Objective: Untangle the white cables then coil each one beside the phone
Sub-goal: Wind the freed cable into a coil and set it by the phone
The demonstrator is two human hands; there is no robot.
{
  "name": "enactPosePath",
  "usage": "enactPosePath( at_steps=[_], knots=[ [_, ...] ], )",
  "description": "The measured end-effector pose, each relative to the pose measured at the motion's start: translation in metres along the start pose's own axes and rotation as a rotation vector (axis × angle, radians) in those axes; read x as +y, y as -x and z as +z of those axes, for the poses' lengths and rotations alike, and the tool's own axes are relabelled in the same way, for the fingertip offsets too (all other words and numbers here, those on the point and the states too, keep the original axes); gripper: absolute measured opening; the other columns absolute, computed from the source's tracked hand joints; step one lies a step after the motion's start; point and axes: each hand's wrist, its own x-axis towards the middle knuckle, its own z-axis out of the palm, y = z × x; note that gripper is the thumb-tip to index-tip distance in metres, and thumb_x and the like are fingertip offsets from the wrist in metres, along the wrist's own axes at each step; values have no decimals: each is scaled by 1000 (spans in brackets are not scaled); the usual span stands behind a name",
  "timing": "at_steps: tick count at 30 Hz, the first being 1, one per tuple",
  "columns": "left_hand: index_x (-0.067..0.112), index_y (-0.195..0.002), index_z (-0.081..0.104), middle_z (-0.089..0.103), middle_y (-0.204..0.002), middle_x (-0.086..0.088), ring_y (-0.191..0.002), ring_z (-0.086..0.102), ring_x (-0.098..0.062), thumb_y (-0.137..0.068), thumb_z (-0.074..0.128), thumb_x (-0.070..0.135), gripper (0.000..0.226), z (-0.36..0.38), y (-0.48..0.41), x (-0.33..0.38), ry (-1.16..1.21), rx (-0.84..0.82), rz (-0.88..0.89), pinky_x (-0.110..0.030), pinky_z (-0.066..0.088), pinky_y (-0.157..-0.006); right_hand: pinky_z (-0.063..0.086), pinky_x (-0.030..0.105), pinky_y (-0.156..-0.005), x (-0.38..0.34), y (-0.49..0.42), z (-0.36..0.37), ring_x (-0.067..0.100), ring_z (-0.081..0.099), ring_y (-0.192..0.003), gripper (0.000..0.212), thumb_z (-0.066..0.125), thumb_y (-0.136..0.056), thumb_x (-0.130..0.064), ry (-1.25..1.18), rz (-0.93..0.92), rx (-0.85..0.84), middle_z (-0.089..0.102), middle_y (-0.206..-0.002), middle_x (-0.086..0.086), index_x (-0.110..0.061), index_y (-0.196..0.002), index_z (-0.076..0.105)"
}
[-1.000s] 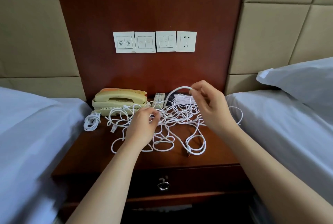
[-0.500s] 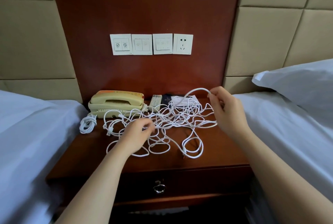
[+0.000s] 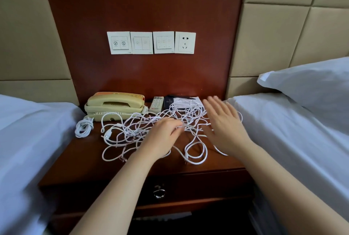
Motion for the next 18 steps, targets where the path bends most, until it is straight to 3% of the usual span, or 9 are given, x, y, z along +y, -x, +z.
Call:
enactPosePath(
  at_steps=[1,3,5,7,10,15,18],
  knots=[
    [11,-85,65,46,-70,14,-74,43,-8,-96,51,20,20,1,-1,6,-9,20,28,-28,34,-70,23,44,-112,-5,-1,2,27,47,-129,55,34,-90,-35,-45,-69,65,56,-132,15,-4,-133,48],
    [8,-93,65,51,-79,8,-83,45,-13,-96,50,17,18,1,-3,18,-32,52,78,-30,36,-75,30,38,-107,-14,0,3,21,60,-104,49,28,-94,-35,-261,-101,1,69,-105,7,-7,-121,57],
    [6,-91,62,54,-82,1,-86,47,-19,-96,48,11,16,-1,-2,24,-68,59,99,-32,36,-76,41,35,-81,-16,0,4,18,56,-75,30,39,-97,-29,-540,-93,-78,65,-79,1,-8,-99,61],
    [8,-85,58,51,-77,1,-81,48,-22,-95,48,10,15,-4,2,24,-83,74,90,-34,35,-74,38,29,-61,-13,-3,7,9,45,-59,24,51,-96,-20,-607,-117,14,51,-63,-5,-11,-74,53],
    [13,-80,51,47,-72,6,-76,41,-19,-98,46,17,18,-11,7,14,-79,74,7,-29,26,-72,31,16,-57,-9,-7,6,4,40,-59,29,54,-94,-18,-563,-126,156,40,-59,-12,-20,-67,43],
    [16,-82,53,59,-84,6,-88,40,-14,-100,41,27,24,-27,9,-4,-165,63,-109,-26,25,-84,27,21,-58,5,-6,0,9,37,-62,26,52,-92,-19,-542,-40,342,47,-62,-3,-7,-69,56],
    [29,-70,45,53,-72,12,-87,46,-19,-99,42,25,29,-36,12,-24,-115,28,-177,-31,33,-78,26,22,-58,18,-6,-5,10,38,-61,25,53,-92,-16,-482,59,410,49,-62,0,-4,-71,57]
  ],
)
